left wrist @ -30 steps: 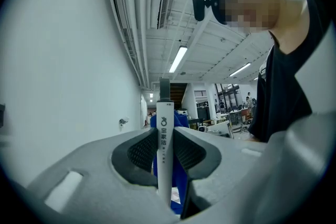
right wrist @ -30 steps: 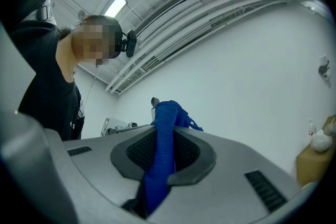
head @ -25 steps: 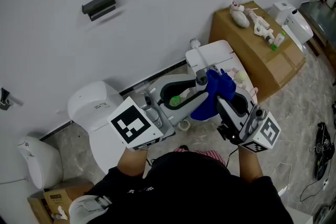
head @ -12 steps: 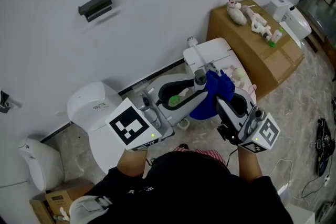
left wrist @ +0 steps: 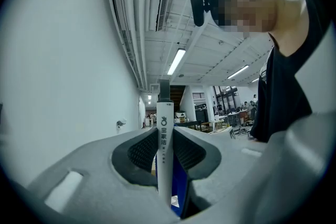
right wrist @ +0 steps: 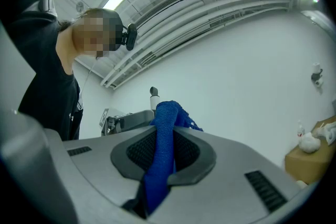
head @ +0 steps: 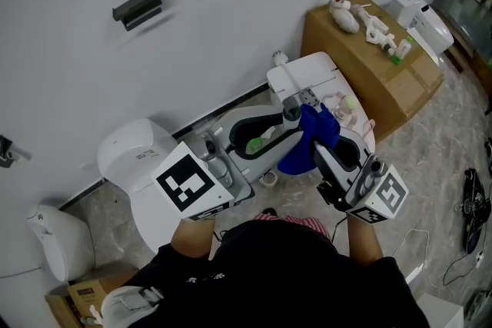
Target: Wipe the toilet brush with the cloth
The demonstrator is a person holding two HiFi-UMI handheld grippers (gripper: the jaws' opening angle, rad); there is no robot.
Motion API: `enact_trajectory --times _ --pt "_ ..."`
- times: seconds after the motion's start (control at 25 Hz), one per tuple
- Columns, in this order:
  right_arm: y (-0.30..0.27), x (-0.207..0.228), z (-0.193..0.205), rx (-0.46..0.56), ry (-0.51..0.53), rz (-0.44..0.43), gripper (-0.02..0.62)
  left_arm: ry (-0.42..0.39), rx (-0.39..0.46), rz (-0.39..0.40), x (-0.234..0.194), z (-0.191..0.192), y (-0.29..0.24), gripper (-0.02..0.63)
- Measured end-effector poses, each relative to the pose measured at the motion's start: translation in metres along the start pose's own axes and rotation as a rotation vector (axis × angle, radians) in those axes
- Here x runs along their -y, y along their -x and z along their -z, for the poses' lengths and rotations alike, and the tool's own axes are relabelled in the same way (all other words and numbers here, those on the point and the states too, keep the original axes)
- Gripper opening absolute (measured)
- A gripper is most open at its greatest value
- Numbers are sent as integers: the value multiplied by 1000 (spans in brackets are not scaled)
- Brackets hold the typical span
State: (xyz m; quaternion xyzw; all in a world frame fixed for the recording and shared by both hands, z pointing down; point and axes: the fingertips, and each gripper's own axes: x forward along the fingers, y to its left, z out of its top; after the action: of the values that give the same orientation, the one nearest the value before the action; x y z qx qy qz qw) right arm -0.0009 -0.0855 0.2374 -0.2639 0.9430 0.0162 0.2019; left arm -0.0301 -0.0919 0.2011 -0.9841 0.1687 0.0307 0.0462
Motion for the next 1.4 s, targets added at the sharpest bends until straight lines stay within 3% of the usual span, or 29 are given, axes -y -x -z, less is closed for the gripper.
enact_trajectory --times 1.4 --pt "7 -3 42 -110 -35 4 63 3 52 -16 0 -13 3 89"
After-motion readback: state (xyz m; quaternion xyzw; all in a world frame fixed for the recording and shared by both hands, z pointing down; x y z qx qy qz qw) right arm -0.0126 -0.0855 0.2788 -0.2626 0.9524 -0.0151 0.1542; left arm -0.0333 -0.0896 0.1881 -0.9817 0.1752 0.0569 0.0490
